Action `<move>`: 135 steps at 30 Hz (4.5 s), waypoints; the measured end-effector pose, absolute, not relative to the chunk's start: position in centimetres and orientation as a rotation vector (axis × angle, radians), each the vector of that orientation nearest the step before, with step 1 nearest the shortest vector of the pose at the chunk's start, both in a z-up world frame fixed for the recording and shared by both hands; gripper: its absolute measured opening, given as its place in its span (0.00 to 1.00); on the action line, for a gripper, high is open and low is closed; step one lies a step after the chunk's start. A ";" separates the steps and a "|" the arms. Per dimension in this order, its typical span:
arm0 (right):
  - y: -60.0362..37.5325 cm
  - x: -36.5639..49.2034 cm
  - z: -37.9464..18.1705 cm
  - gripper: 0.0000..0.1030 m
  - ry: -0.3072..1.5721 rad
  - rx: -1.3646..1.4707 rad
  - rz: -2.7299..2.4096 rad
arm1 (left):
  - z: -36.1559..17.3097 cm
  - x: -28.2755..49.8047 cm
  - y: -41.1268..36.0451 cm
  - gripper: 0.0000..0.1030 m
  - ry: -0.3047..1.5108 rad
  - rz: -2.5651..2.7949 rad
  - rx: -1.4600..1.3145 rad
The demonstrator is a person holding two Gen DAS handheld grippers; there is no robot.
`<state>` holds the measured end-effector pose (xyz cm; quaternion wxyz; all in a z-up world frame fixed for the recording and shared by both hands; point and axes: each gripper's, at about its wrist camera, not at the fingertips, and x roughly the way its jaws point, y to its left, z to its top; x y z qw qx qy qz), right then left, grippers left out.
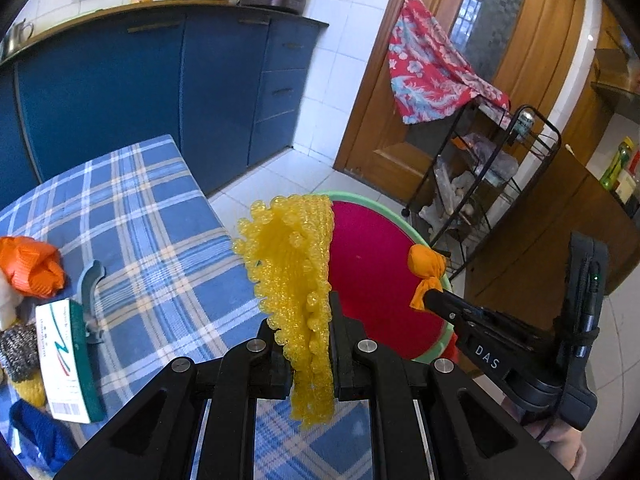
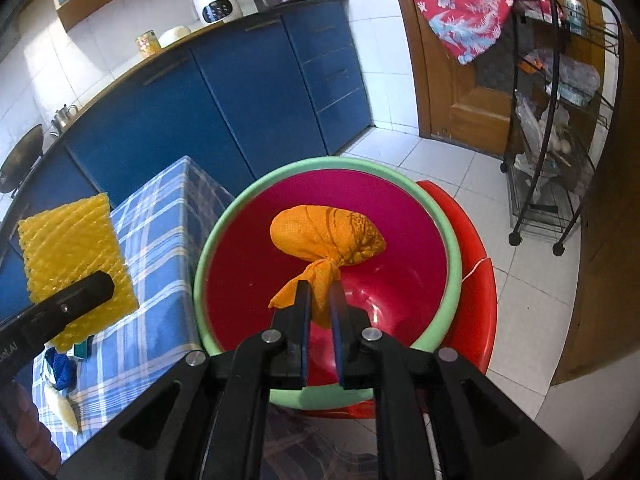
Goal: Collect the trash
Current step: 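Open both tools to drop the foam net and glove into the bucket, then move both open tools back over the table items, then grasp the crumpled tissue with the left tool while the right tool grasps the white medicine box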
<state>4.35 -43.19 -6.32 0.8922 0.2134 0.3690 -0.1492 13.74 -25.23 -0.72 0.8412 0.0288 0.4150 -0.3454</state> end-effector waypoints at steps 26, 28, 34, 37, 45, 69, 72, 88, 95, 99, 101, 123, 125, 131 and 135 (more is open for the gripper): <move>-45.4 1.1 -4.3 0.22 0.657 0.491 -0.414 | -3.3 14.3 -30.0 0.57 0.915 -0.763 0.148; -45.5 0.9 -4.3 0.22 0.654 0.496 -0.415 | -3.1 14.4 -29.9 0.57 0.911 -0.759 0.154; -45.1 0.7 -4.1 0.22 0.648 0.502 -0.398 | -2.7 14.5 -28.8 0.57 0.914 -0.730 0.127; -44.7 0.7 -4.0 0.22 0.646 0.502 -0.388 | -2.5 14.4 -28.1 0.57 0.913 -0.715 0.121; -43.3 0.4 -3.4 0.27 0.636 0.500 -0.347 | -1.1 13.9 -25.1 0.57 0.899 -0.655 0.087; -33.2 3.1 -1.3 0.31 0.655 0.434 -0.112 | 2.4 12.7 -11.8 0.57 0.810 -0.409 -0.026; -31.7 4.0 -1.2 0.31 0.667 0.422 -0.078 | 2.6 12.9 -9.8 0.57 0.802 -0.371 -0.043; -25.7 7.7 -1.9 0.32 0.746 0.358 0.014 | 0.9 15.5 -0.4 0.57 0.808 -0.183 -0.115; -24.3 9.2 -2.9 0.34 0.787 0.346 0.025 | -0.8 16.9 2.9 0.57 0.836 -0.113 -0.151; -23.1 10.0 -3.3 0.37 0.802 0.332 0.037 | -2.3 18.2 3.9 0.57 0.871 -0.098 -0.164; -22.6 10.4 -3.5 0.37 0.811 0.325 0.042 | -3.2 18.8 4.3 0.57 0.889 -0.096 -0.172; -18.7 13.4 -4.3 0.49 0.865 0.299 0.090 | -5.7 20.6 6.8 0.69 0.902 -0.063 -0.266; -18.5 13.5 -4.4 0.53 0.869 0.293 0.092 | -5.9 20.7 7.0 0.70 0.903 -0.066 -0.280; -17.4 14.2 -4.8 0.55 0.893 0.265 0.112 | -5.8 20.4 6.8 0.70 0.890 -0.070 -0.273; -16.3 15.2 -5.3 0.60 0.918 0.237 0.110 | -5.9 20.5 7.2 0.70 0.890 -0.077 -0.289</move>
